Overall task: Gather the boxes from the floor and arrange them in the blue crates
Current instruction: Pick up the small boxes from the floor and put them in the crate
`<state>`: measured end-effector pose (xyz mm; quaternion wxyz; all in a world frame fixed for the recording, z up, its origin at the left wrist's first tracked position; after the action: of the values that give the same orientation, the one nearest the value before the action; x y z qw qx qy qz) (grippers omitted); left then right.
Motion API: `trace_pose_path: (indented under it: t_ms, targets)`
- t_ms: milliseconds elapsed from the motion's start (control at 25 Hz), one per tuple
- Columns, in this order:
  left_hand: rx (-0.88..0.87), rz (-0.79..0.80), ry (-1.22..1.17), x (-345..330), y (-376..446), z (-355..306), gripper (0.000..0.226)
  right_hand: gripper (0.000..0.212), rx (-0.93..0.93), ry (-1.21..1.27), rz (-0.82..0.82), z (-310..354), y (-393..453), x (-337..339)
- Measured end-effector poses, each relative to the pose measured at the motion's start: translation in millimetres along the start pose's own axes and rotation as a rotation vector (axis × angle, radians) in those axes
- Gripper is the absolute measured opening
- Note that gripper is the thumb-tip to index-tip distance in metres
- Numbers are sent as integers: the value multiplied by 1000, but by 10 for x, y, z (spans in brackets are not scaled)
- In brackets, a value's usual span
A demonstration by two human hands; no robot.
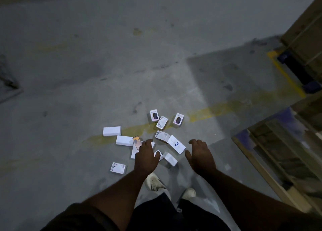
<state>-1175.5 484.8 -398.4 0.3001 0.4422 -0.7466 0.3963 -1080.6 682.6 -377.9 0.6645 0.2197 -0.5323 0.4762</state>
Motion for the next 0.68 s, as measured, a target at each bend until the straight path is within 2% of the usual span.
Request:
trace_pose_path:
  t_ms: [160,320,440,560,680]
  targets:
    - [16,11,-67,-175,336,86,50,36,-20,29,47,75,364,-146]
    - [133,-8,-181,-440,540,265,55,40,-1,45,103,94,641,-455]
    - [355,14,-307,-837,680,481,50,38,16,70,152,16,949,-882]
    - [606,42,-400,-1470,924,724,45,42,25,65,237,-229,1320,-1598]
    - [718,68,-431,-2251,1283,968,44,47,42,104,335,-604,1616,-2492]
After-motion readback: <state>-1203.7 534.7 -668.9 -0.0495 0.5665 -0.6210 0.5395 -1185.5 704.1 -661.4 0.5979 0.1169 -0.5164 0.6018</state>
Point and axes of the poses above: each hand's wrist, its own y-axis towards the middle knuckle, its own x-axis out of the back of the hand, z = x × y, the point moved 5 cm from there along y, towards the middle knuckle, and after that the axes turned 5 degrees about -z, right-handed, at the moved point
